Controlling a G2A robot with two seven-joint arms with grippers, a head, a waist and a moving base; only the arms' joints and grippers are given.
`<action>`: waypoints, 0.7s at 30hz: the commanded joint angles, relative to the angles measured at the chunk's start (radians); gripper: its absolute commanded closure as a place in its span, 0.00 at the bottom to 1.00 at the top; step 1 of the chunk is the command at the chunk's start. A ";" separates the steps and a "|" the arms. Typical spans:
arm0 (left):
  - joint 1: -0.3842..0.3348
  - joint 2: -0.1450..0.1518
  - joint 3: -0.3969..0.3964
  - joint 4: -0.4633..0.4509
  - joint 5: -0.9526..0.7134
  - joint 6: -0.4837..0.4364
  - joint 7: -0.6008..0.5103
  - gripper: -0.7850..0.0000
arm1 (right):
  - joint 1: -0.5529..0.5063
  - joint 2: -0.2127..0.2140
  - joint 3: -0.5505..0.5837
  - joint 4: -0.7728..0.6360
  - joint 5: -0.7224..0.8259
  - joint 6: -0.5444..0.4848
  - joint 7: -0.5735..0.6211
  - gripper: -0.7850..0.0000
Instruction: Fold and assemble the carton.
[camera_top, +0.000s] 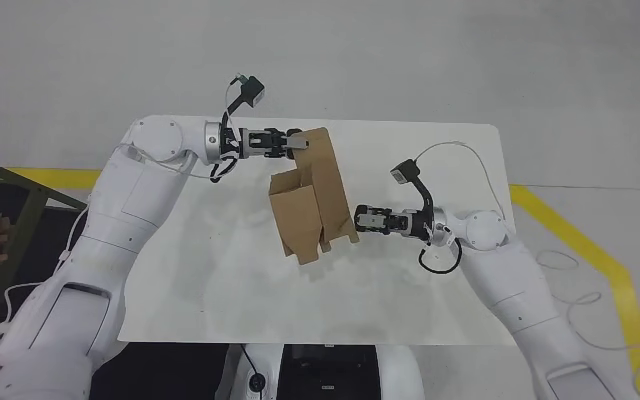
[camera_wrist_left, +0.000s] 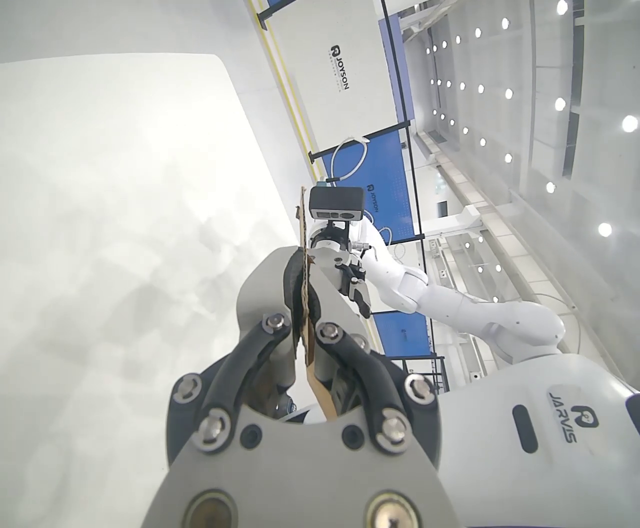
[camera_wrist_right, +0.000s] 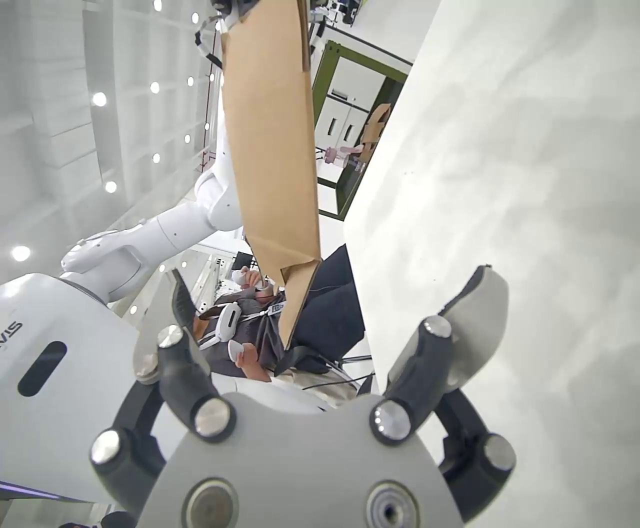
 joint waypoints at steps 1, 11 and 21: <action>0.015 0.003 -0.010 -0.020 0.010 0.011 0.025 1.00 | -0.013 0.002 0.001 -0.020 -0.013 0.012 -0.020 0.00; 0.032 -0.002 0.003 -0.026 -0.045 -0.009 -0.081 1.00 | -0.007 -0.006 -0.019 -0.003 0.095 -0.022 0.056 0.00; 0.009 -0.017 0.022 0.022 -0.135 -0.046 -0.178 1.00 | 0.019 -0.014 -0.058 0.008 0.176 0.012 0.102 0.10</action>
